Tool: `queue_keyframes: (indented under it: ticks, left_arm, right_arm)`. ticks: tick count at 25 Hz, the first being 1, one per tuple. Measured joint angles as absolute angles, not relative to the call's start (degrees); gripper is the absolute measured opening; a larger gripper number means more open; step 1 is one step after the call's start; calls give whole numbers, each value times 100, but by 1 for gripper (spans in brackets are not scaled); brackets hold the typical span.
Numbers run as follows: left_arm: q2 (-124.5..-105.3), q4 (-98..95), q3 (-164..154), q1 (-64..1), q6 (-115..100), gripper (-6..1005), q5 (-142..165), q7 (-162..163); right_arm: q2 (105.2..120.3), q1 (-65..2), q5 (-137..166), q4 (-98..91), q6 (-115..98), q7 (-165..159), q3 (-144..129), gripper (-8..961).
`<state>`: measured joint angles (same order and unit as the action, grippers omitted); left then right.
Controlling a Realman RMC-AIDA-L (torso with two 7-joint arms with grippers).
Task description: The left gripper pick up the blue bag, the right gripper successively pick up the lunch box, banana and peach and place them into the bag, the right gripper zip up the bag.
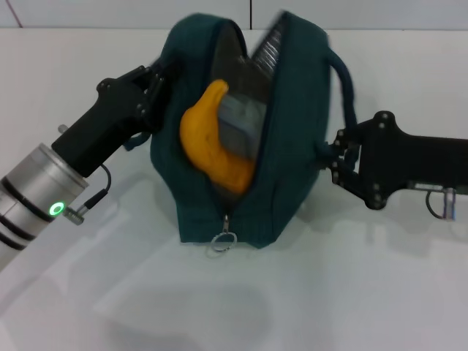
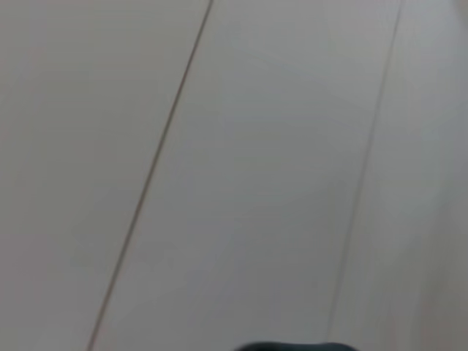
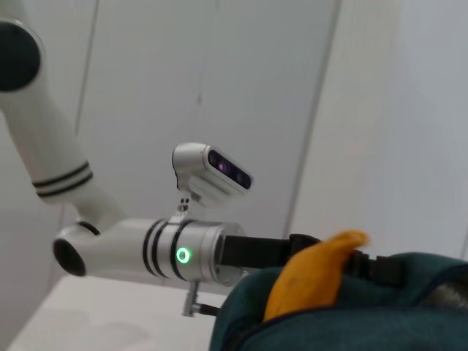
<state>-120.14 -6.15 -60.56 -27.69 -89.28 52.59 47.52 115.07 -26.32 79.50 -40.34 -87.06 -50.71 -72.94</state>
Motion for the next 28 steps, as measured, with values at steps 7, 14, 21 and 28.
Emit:
queue_keyframes:
  ticks: [7,14,21,28]
  left_arm:
    - [-12026,-581,-6085,-2735,-8916,36,5130,4520]
    - [-12032,-562,-6193,-2706,-8943,36,5097,4423]
    - [-12035,-506,-6199,-2703,-8920,36,5102,4411]
    - [-12036,-435,-6204,-2703,-8899,36,5095,4406]
  right_arm:
    - [11510,-2596,7968,-4007,-8683,-5129,-7285,110]
    - [11511,-2485,8002,-4027,-8767,-5206,-7163,167]
    - [11524,-2334,7990,-4100,-9068,-5148,-6629,224]
    - [11531,-2466,7863,-3662,-9742,-5198,-5841,492]
